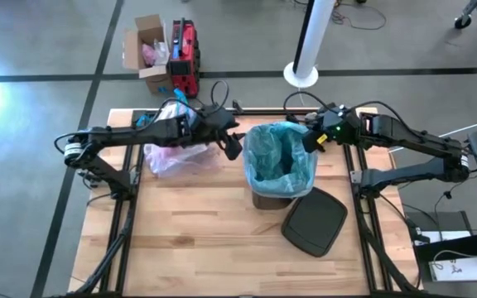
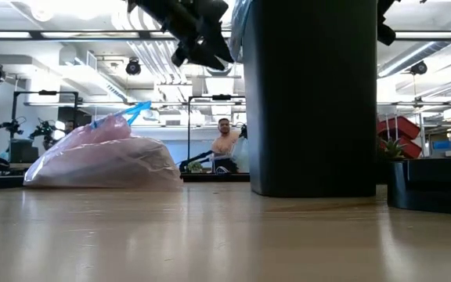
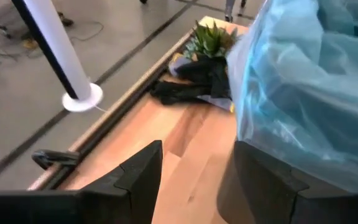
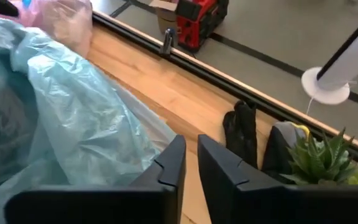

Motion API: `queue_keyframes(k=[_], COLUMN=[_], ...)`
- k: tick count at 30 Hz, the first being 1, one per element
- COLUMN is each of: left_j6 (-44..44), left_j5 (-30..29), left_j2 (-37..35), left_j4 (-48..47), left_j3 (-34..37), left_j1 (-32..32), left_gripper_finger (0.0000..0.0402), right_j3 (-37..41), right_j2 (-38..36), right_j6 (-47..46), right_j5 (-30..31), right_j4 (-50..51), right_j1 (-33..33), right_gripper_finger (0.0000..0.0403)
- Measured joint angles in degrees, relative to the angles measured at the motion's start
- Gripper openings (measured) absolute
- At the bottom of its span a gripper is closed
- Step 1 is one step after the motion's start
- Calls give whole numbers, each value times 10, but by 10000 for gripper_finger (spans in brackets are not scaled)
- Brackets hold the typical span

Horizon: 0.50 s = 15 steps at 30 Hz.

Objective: Place trash/remove bag and relplace
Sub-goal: Insert the new blue trash bag into the black trash bin

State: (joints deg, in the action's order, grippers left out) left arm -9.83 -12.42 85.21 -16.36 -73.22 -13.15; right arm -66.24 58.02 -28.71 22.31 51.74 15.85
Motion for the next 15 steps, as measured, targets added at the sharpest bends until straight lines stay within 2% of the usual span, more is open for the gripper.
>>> queue_keyframes(k=[7,12,15], left_j6=[3,22,37], left_j5=[12,25,26], left_j2=[-17,-49,-71], left_j4=[-11,-51,-79], left_j3=[-2,-2,-2], left_j1=[3,4,6], left_gripper_finger=[194,205,211], right_j3=[2,2,-6], right_j2=[15,21,14], right_j6=[51,65,77], right_j5=[-29,-78,-80], right_j4=[-4,-32,-15], right_j1=[-35,-61,-68], right_gripper_finger=[21,62,98])
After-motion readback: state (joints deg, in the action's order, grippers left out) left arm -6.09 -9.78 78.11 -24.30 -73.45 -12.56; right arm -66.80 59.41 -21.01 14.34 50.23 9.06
